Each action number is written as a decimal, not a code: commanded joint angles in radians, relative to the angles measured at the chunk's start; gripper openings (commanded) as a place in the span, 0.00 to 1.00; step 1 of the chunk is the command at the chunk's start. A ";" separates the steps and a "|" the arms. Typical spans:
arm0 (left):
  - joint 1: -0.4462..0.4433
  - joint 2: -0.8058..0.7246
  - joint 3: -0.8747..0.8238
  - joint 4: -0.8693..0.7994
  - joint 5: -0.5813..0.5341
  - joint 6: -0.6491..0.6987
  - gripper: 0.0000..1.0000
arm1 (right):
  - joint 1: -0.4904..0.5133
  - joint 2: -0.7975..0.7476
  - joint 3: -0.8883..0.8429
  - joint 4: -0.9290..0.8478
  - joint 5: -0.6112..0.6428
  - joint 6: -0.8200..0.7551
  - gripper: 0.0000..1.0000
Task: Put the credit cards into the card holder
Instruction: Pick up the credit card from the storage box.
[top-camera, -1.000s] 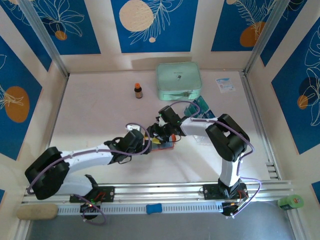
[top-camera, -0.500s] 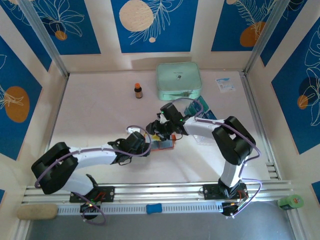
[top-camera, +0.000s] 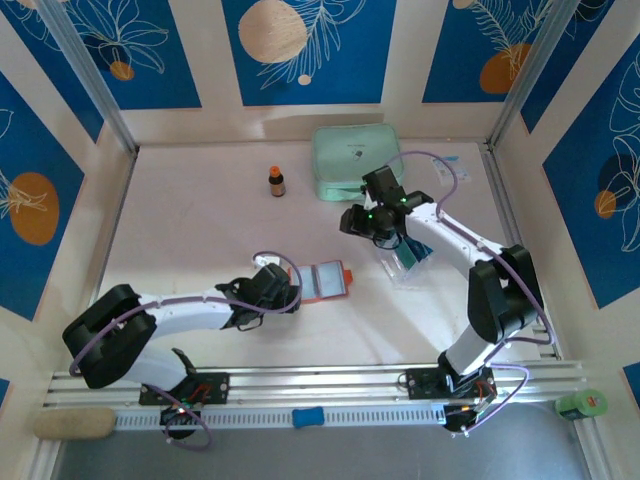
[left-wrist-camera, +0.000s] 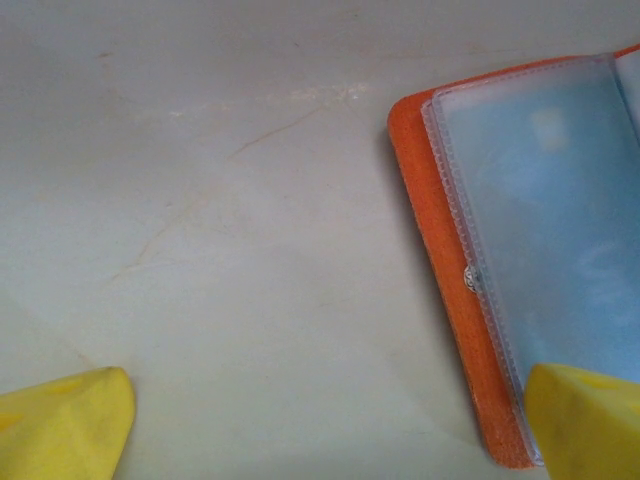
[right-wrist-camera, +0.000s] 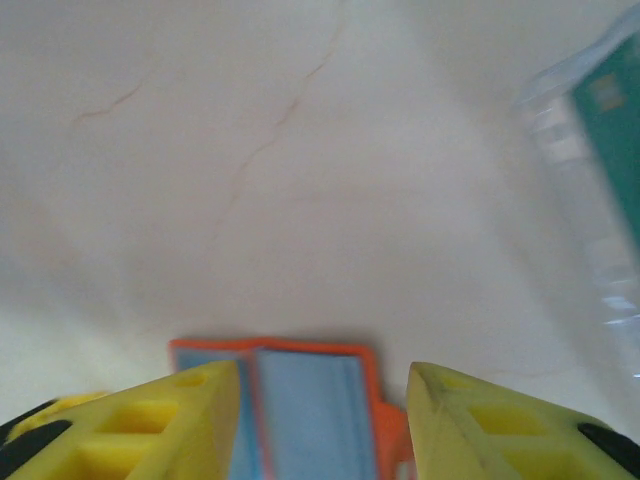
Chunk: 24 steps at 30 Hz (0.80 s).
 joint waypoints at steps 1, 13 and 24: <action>-0.001 0.014 -0.014 0.007 -0.006 0.006 1.00 | -0.007 0.048 0.075 -0.181 0.201 -0.160 0.47; -0.001 0.019 -0.013 0.002 -0.008 0.006 1.00 | -0.004 0.226 0.244 -0.272 0.442 -0.271 0.35; -0.001 0.023 -0.008 0.002 -0.005 0.006 1.00 | 0.006 0.299 0.272 -0.269 0.512 -0.305 0.27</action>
